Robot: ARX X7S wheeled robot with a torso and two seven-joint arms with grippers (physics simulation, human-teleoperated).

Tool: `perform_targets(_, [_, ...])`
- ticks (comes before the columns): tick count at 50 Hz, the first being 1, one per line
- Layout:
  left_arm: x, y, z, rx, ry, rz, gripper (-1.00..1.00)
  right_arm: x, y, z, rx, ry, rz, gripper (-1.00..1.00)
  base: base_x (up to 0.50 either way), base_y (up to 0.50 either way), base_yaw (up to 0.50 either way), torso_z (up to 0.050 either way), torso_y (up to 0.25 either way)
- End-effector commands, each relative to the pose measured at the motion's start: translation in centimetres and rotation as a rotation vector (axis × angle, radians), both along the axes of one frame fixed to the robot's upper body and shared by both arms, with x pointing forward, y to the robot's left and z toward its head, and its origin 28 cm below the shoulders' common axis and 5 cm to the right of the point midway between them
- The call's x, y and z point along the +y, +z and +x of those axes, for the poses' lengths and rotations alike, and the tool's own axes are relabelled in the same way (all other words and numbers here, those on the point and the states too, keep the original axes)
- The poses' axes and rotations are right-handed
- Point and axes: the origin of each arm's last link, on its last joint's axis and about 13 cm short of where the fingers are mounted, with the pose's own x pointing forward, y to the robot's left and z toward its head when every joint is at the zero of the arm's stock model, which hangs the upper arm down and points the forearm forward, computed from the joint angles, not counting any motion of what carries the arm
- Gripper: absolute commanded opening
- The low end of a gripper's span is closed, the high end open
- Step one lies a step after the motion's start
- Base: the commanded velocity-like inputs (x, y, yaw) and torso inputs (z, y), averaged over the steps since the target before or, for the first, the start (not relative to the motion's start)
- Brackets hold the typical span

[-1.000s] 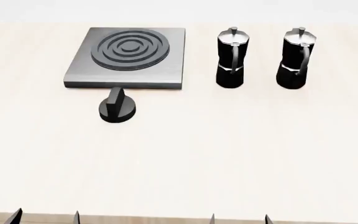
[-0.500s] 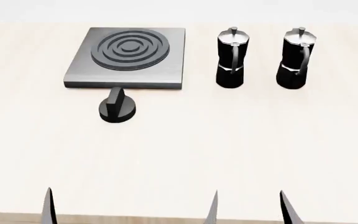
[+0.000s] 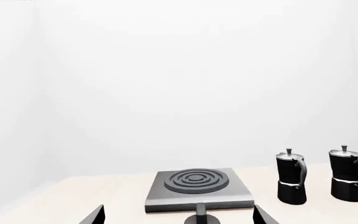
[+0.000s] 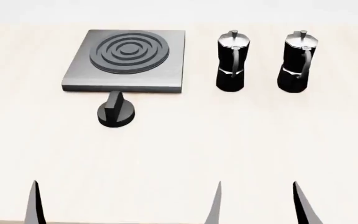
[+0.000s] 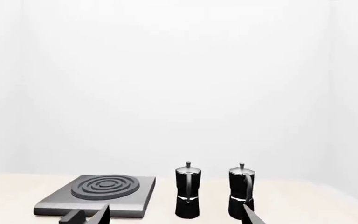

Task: Put both moka pots on the stove.

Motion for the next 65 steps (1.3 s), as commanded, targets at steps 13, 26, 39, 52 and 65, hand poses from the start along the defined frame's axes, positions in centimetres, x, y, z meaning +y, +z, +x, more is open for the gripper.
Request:
perform_targets(13, [-0.06,0.16,-0.18,-0.013,-0.003,0.000,1.00,-0.04,0.12,-0.07,-0.015,-0.008,-0.005,1.00,0.18,0.00,0.00,0.000,0.000])
perform_targets(26, [0.01,0.68,-0.50,-0.025,-0.002,-0.005,1.00,0.05,-0.24,0.15,-0.003,-0.012,-0.015,1.00,0.17,0.00,0.00,0.000,0.000])
perform_targets(39, [-0.01,0.70,-0.50,-0.026,-0.003,-0.006,1.00,0.05,-0.33,0.16,-0.002,-0.011,-0.018,1.00,0.13,0.00,0.00,0.000,0.000])
perform_targets(52, [-0.05,0.56,-0.45,-0.023,-0.007,-0.009,1.00,0.06,-0.31,0.13,-0.002,-0.011,-0.018,1.00,0.12,0.00,0.00,0.000,0.000])
perform_targets(65, [-0.07,0.43,-0.46,-0.021,-0.010,-0.010,1.00,0.06,-0.35,0.09,-0.002,-0.009,-0.017,1.00,0.12,0.00,0.00,0.000,0.000])
